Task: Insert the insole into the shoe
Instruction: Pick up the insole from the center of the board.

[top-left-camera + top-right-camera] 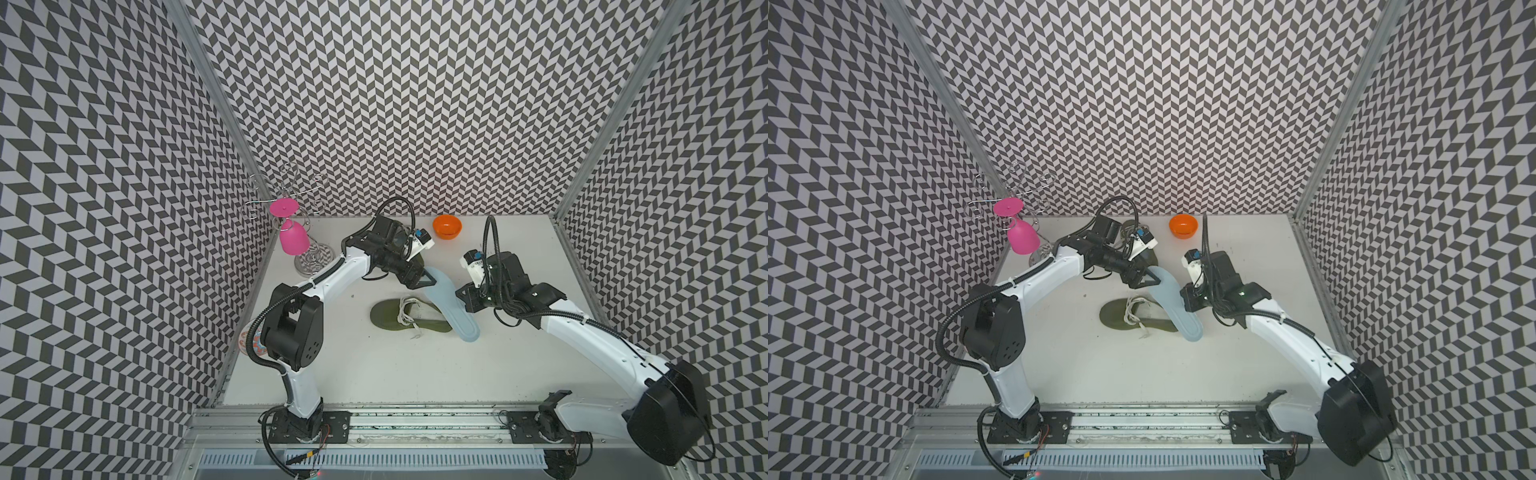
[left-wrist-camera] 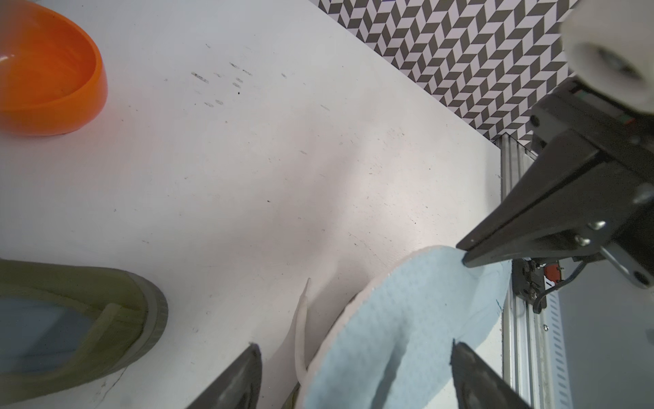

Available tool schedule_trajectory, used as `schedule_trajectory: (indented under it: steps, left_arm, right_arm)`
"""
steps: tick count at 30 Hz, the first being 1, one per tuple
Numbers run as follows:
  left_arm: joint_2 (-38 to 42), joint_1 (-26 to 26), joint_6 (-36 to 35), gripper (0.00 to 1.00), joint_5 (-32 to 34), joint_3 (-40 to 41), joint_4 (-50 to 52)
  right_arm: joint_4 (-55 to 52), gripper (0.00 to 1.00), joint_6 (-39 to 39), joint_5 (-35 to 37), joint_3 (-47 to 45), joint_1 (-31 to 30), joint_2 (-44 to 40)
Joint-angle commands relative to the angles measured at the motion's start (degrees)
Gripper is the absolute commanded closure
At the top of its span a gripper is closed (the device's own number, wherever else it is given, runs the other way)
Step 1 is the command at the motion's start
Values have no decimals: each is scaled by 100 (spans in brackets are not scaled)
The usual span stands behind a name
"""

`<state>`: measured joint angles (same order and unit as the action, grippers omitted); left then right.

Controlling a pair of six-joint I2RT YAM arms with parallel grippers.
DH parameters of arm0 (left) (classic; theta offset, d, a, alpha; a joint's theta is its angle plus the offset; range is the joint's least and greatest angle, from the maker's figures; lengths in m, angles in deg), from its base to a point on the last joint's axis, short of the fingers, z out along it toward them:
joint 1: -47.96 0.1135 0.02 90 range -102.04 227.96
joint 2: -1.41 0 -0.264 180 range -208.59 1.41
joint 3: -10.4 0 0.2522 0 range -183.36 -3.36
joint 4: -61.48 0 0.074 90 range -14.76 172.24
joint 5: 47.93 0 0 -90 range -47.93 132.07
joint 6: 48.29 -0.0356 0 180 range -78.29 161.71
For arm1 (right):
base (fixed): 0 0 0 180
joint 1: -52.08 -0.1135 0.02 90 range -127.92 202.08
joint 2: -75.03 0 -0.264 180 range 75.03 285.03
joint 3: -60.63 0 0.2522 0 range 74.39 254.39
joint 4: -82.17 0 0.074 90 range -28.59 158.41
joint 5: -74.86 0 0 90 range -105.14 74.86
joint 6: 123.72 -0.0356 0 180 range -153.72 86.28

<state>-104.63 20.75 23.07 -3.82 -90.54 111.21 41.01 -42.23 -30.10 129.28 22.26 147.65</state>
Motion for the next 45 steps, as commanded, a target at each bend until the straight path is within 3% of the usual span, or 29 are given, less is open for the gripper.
schedule_trajectory:
  steps: [1, 9, 18, 28, 32, 37, 40, 41, 42, 44, 45]
  left_arm:
    - [-106, 37, -433, 32, -346, -194, 381]
    - [-114, 45, -504, 64, -410, -211, 457]
    - [-66, 35, -477, 74, -526, -203, 437]
    - [-57, 30, -574, 68, -552, -254, 497]
    - [-77, 31, -607, 74, -514, -276, 560]
    - [-49, 31, -662, 100, -564, -231, 623]
    - [50, 23, -595, 100, -570, -187, 590]
    - [93, 11, -591, 100, -585, -186, 599]
    - [143, -8, -625, 100, -588, -178, 619]
    - [275, -81, -756, 100, -521, -168, 692]
    - [320, -110, -827, 100, -496, -176, 749]
  right_arm:
    - [297, 100, 91, 49, -58, -33, -109]
    - [358, 100, 89, 122, -52, -43, -66]
    - [392, 100, 169, 171, -58, -53, -58]
    - [315, 100, 364, 274, 96, -238, -20]
    - [249, 100, 410, 468, 144, -266, 8]
    - [267, 100, 408, 607, 136, -273, 9]
    - [336, 100, 406, 607, 144, -272, 3]
    - [373, 98, 404, 564, 144, -272, 12]
    - [422, 90, 415, 469, 144, -270, 17]
    - [577, 62, 389, 134, 140, -274, 59]
    - [618, 54, 331, 60, 165, -270, 89]
